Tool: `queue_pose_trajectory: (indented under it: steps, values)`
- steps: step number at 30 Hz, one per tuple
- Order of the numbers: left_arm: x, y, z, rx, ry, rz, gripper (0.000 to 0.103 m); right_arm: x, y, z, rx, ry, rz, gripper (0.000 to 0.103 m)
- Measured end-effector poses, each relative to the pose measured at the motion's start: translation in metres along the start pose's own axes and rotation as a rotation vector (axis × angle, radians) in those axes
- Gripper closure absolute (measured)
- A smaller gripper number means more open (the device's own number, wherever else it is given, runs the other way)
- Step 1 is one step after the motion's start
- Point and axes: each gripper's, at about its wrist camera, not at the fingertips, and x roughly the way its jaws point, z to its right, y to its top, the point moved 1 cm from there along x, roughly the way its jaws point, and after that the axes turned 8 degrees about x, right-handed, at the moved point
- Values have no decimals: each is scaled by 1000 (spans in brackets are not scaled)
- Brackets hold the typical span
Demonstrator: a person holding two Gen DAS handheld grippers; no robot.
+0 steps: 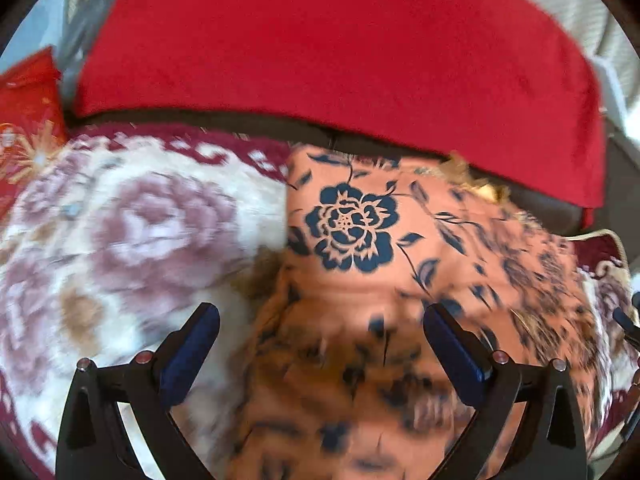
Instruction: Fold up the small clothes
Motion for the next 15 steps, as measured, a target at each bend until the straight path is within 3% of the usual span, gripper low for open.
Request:
queue_pose_trajectory:
  steps: [4,7,10,15]
  values:
    - [-60,-39,-19,-1,-63,109,1,-92,-49,5,-140,16,86,19]
    - [-99,-68,-30,-39,-90,164,1,-139,-85,23,-158,79,45,19]
    - [-138,-98,-40,-85,-79,222,1,-163,-125,31,-192,75,15,19]
    - [-214,-128,-30,-96,-92,339,1,-242,-180,26,-206,157,152,19]
